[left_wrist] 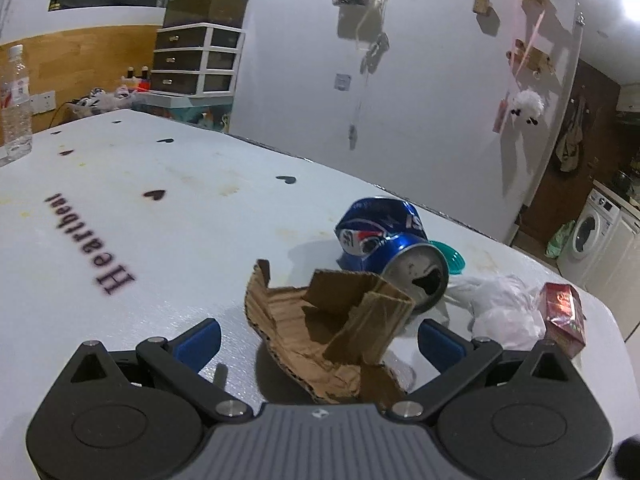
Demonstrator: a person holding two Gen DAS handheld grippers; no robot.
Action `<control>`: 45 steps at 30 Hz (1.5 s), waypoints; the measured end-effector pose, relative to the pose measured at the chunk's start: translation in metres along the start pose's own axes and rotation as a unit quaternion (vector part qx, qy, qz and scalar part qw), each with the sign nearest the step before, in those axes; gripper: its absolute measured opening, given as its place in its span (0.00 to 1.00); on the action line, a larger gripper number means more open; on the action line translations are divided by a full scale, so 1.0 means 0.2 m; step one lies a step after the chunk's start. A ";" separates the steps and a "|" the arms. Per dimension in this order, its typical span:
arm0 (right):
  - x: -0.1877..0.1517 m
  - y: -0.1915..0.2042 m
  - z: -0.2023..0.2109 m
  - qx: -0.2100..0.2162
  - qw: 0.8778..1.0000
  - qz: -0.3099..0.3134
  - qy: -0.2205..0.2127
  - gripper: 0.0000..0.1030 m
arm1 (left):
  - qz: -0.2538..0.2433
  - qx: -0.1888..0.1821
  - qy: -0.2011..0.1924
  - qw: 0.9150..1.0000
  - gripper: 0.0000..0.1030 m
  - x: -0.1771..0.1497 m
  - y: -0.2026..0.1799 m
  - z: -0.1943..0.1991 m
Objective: Collect trash
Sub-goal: 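Grasp the torn cardboard piece with the left tool while the right tool grasps the yellow cigarette box, then carry the cardboard and yellow box with both tools over the wastebasket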
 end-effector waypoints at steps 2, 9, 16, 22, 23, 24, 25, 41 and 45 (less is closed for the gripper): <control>-0.02 0.01 -0.06 0.010 1.000 -0.001 0.020 1.00 | -0.006 -0.003 0.005 1.000 1.00 -0.01 -0.01 -0.01; -0.06 0.07 -0.17 -0.001 0.999 0.005 0.044 0.85 | -0.018 0.005 0.017 1.000 0.90 -0.03 -0.01 -0.04; -0.12 0.13 -0.23 -0.006 0.998 0.014 0.053 0.59 | -0.040 0.011 0.012 0.999 0.65 -0.05 -0.02 -0.04; -0.16 0.15 -0.21 -0.023 0.999 0.021 0.038 0.50 | -0.044 -0.004 0.012 0.999 0.60 -0.05 -0.02 -0.02; -0.17 0.15 -0.20 -0.024 0.999 0.023 0.034 0.50 | -0.043 -0.006 0.012 0.999 0.59 -0.05 -0.02 -0.02; -0.18 0.15 -0.19 -0.024 0.999 0.024 0.032 0.50 | -0.044 -0.007 0.011 0.999 0.59 -0.06 -0.02 -0.02; -0.19 0.15 -0.17 -0.024 0.999 0.024 0.030 0.50 | -0.046 -0.008 0.011 0.999 0.59 -0.06 -0.02 -0.01; -0.32 0.12 0.10 -0.009 1.000 -0.003 0.006 0.46 | -0.106 -0.012 -0.003 0.994 0.58 -0.24 -0.07 0.25; -0.35 0.11 0.18 -0.010 1.000 -0.010 -0.002 0.45 | -0.114 -0.019 -0.009 0.993 0.58 -0.32 -0.08 0.36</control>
Point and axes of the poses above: each gripper's, at about its wrist camera, not at the fingertips, and z roughly against the way its jaws point, y to its left, x to its top, the point moved 2 cm from there along -z, roughly the way its jaws point, and after that the axes turned 15 degrees about z, right-handed, at the moved point
